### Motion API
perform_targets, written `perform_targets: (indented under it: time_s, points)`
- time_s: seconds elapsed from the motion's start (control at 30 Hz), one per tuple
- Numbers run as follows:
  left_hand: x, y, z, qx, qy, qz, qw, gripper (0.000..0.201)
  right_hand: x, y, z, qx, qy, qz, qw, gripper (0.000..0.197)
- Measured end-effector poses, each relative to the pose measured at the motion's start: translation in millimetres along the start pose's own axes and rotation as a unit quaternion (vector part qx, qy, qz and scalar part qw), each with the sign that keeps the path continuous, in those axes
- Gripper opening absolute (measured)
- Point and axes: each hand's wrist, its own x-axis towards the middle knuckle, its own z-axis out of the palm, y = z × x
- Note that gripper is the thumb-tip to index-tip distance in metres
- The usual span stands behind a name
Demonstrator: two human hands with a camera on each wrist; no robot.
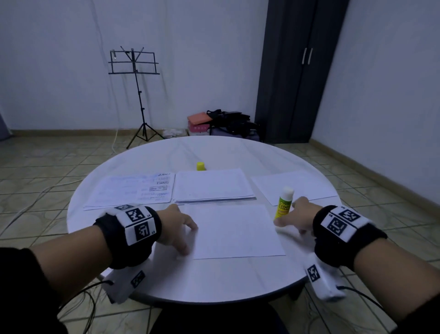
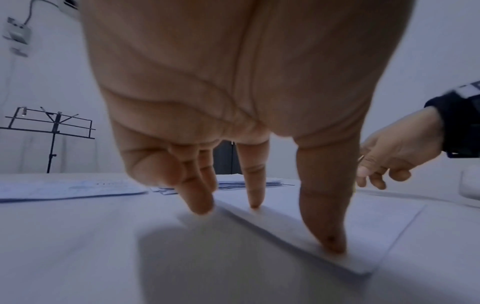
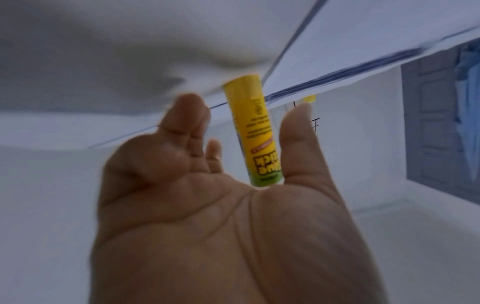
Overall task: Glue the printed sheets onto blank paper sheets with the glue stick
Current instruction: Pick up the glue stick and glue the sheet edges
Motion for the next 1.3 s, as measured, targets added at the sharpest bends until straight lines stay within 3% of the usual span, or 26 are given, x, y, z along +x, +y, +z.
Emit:
perform_targets:
  time_s: [0.03,0.13,0.27,0.43,0.53,0.63,0.73,0.97,1.3]
  points:
    - [0,0,1,0.011,0.011,0.006,1.000,0.066,2,0,-1,0.014,-0.002,-0.006,1.000,0.051]
    - [-2,0,3,0.039,0.022,0.025,0.999,0.063,13,-4,0,-0.009,-0.007,-0.054,0.998,0.026]
    - [0,0,5,0.035,0.015,0.028,0.999,0.068,15,-22,1,-0.030,0.013,-0.114,0.993,0.012]
    - [1,-1,7,0.078,0.021,0.038,0.996,0.068,9,-65,11,0.080,0.032,-0.175,0.981,0.047]
    - [-1,-1,7,0.098,0.015,0.046,0.994,0.065,1,-94,18,0.118,0.063,-0.238,0.962,0.034]
    - [-4,-1,7,0.113,0.010,0.063,0.992,0.062,-1,-124,28,0.135,0.049,-0.273,0.951,0.021]
    - [-4,-4,7,0.125,0.004,0.070,0.990,0.068,2,-150,43,0.107,0.025,-0.267,0.958,0.017]
    - [0,-7,5,0.130,0.005,0.084,0.988,0.073,8,-177,61,-0.039,0.009,-0.269,0.962,0.028]
    - [1,-6,4,0.104,0.019,0.076,0.992,0.074,33,-107,14,-0.028,0.058,-0.144,0.987,0.027]
